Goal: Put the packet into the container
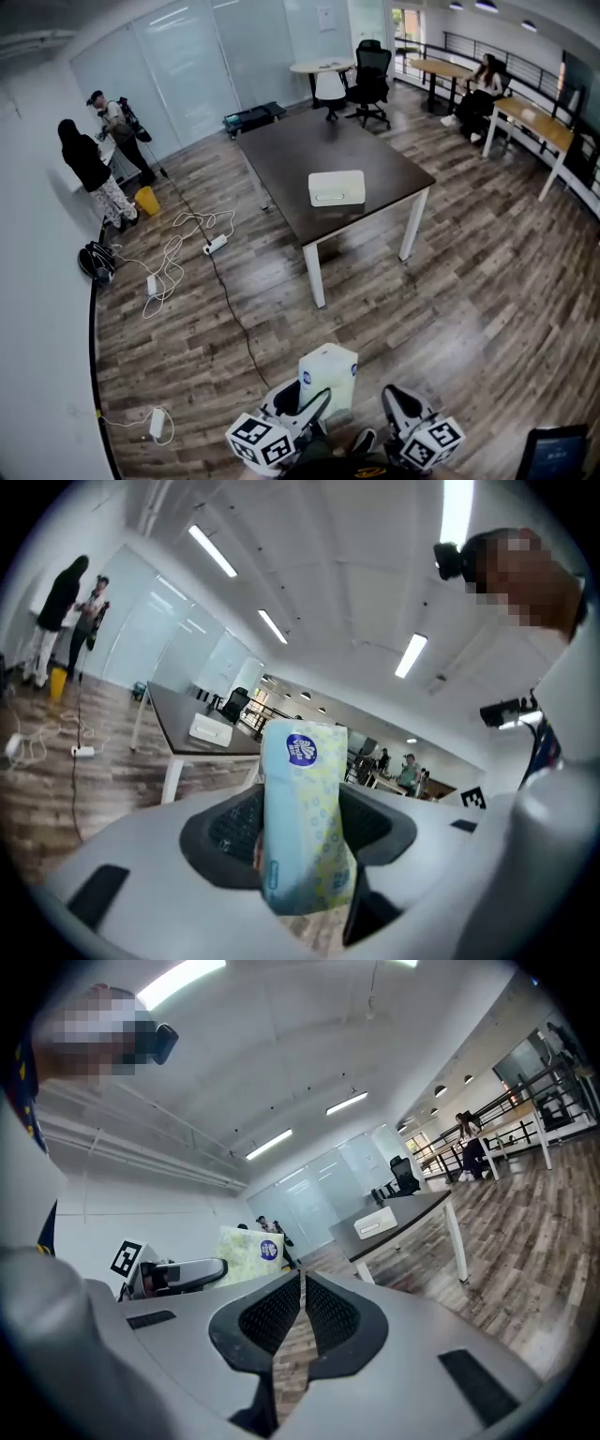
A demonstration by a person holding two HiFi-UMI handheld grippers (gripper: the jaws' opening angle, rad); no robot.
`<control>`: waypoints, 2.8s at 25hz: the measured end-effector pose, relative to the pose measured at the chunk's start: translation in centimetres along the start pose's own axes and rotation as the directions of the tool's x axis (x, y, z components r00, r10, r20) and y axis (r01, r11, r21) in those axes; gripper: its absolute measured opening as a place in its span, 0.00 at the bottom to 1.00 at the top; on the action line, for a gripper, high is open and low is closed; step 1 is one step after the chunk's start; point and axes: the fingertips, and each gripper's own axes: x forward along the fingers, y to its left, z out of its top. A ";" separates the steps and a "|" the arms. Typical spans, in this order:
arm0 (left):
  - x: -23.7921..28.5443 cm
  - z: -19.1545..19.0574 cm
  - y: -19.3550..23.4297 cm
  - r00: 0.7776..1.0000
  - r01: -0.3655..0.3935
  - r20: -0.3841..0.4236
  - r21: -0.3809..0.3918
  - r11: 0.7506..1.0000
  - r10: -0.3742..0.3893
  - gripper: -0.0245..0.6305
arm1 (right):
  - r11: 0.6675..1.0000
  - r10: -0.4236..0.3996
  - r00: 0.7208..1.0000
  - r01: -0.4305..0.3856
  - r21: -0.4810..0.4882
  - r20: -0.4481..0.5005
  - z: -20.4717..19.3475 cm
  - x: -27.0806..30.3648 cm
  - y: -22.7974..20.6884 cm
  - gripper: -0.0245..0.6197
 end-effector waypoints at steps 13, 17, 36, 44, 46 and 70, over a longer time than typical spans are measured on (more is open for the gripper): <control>0.9 2.9 7.5 0.963 0.110 -0.263 0.583 0.805 0.059 0.40 | 0.970 0.037 0.998 -0.024 -0.243 0.046 3.7 8.0 6.5 0.06; 1.6 3.4 9.1 0.958 0.153 -0.285 0.596 0.788 0.030 0.40 | 0.969 0.016 0.999 -0.009 -0.246 0.029 3.2 10.3 7.6 0.12; 9.9 3.4 13.9 0.885 0.245 -0.433 0.744 0.622 0.170 0.40 | 0.966 0.149 0.987 -0.160 -0.203 -0.068 5.2 20.6 3.4 0.24; 17.7 6.0 14.6 0.883 0.196 -0.418 0.741 0.642 0.213 0.40 | 0.960 0.206 0.976 -0.214 -0.180 -0.067 10.7 24.1 -2.7 0.24; 19.2 5.9 14.5 0.879 0.190 -0.421 0.738 0.648 0.223 0.40 | 0.957 0.217 0.974 -0.225 -0.181 -0.068 11.7 24.4 -4.2 0.24; 27.3 8.6 20.4 0.853 0.199 -0.466 0.707 0.679 0.235 0.40 | 0.973 0.189 0.978 -0.198 -0.114 -0.086 15.2 31.7 -11.7 0.24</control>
